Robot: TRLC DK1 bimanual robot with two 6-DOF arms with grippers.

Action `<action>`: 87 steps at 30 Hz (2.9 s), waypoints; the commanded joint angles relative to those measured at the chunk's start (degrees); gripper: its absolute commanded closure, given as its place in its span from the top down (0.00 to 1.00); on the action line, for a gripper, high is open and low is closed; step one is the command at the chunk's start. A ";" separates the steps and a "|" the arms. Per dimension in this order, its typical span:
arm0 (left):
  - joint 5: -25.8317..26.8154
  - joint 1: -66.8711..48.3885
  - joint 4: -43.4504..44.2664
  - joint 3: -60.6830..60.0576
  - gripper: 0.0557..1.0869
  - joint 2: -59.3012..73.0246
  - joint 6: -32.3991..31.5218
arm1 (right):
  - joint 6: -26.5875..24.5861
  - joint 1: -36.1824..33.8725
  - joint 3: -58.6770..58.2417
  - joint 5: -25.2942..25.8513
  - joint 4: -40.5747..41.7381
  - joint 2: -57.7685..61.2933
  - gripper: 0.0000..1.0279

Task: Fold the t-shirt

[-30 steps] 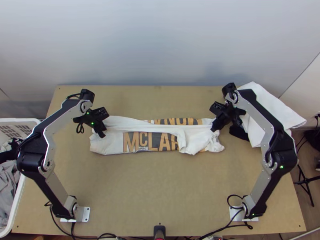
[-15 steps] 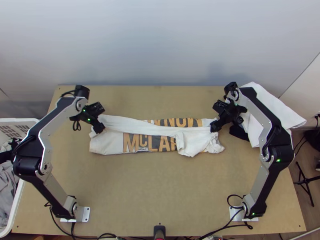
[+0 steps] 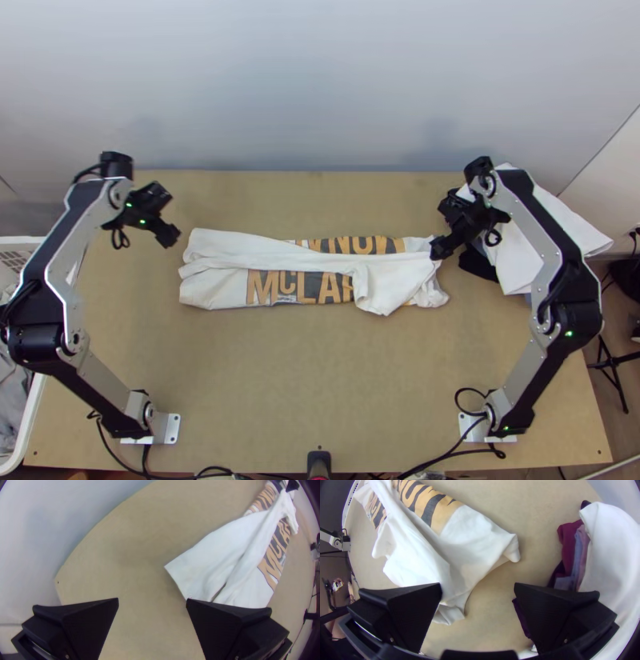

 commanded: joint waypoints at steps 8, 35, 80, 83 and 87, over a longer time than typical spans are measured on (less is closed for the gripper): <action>7.34 3.52 -7.20 -2.60 0.96 -2.67 -13.89 | 0.19 -4.05 1.90 0.24 -1.90 -5.07 0.95; 16.13 2.12 -9.93 -7.70 0.95 -2.58 -29.10 | 7.57 3.86 -8.03 -8.73 -4.54 -15.00 0.65; 20.70 3.17 -1.75 -12.71 0.95 0.40 -36.65 | 7.92 10.27 -17.96 -15.14 22.36 -6.56 0.03; 20.79 2.99 -1.05 -12.80 0.95 1.81 -37.09 | 7.83 10.27 -18.40 -15.14 22.80 -6.47 0.03; 20.79 2.47 0.53 -13.59 0.95 2.51 -37.45 | 7.83 10.36 -18.75 -15.14 23.24 -6.47 0.03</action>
